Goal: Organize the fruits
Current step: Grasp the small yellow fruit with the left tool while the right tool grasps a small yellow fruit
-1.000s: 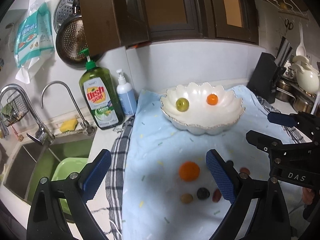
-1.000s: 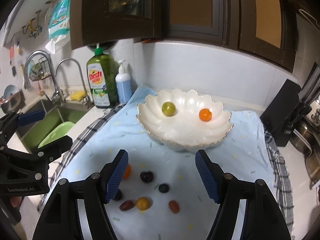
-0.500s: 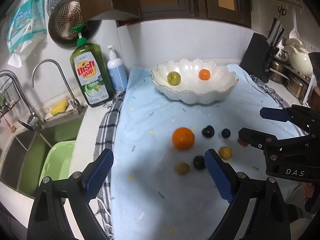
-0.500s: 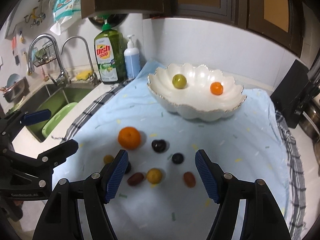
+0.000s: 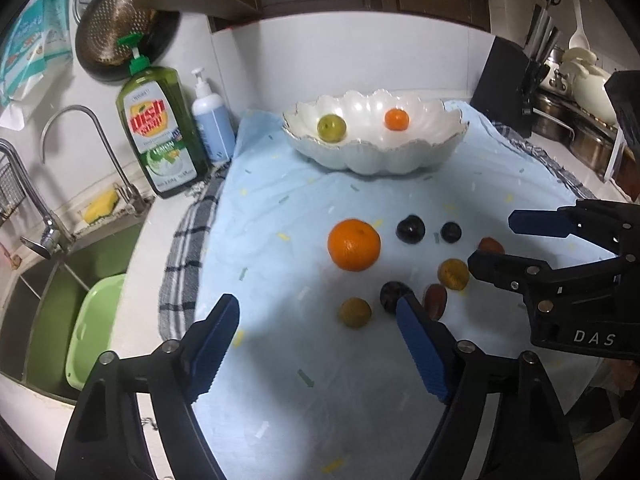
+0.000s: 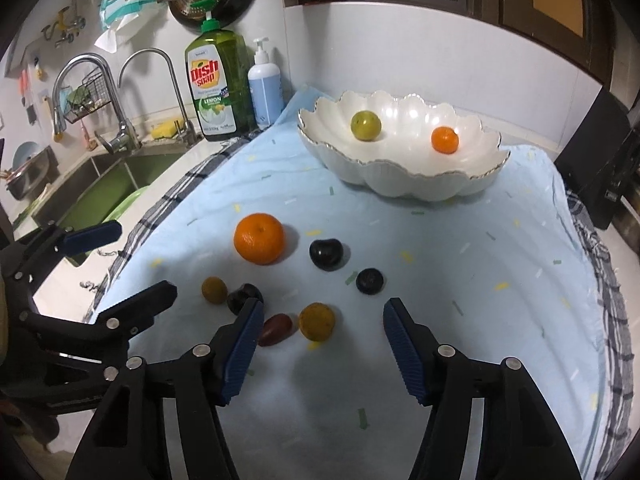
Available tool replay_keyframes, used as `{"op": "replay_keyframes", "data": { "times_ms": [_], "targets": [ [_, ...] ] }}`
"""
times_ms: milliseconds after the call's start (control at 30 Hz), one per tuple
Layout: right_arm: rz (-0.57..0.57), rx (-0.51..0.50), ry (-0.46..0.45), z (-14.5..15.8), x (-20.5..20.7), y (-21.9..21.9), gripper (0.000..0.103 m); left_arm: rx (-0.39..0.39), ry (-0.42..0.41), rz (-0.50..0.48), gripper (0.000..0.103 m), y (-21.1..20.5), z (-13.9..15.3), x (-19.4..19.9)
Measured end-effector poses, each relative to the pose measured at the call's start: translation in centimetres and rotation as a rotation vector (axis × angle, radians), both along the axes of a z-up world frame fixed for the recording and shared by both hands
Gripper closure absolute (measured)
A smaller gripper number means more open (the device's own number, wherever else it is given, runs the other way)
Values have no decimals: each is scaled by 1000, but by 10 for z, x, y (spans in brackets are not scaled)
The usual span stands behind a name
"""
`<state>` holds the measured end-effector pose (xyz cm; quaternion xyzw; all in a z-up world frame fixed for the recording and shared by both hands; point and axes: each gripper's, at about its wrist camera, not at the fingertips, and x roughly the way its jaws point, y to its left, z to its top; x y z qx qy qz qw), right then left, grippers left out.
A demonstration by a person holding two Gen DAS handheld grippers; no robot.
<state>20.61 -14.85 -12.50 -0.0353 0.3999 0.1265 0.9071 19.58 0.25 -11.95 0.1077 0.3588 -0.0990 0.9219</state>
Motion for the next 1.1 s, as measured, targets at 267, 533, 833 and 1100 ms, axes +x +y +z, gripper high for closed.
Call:
{"op": "replay_keyframes", "data": {
  "times_ms": [267, 533, 833, 1100],
  "targets": [
    [8, 6, 47, -14, 10, 1, 52, -18, 49, -11, 28, -2, -18, 11],
    [16, 15, 80, -25, 16, 3, 55, -22, 92, -22, 36, -5, -33, 21],
    [15, 30, 115, -33, 24, 0, 61, -32, 127, -40, 48, -9, -43, 30],
    [20, 38, 136, -37, 30, 1, 68, -42, 149, -51, 66, -11, -46, 37]
  ]
}}
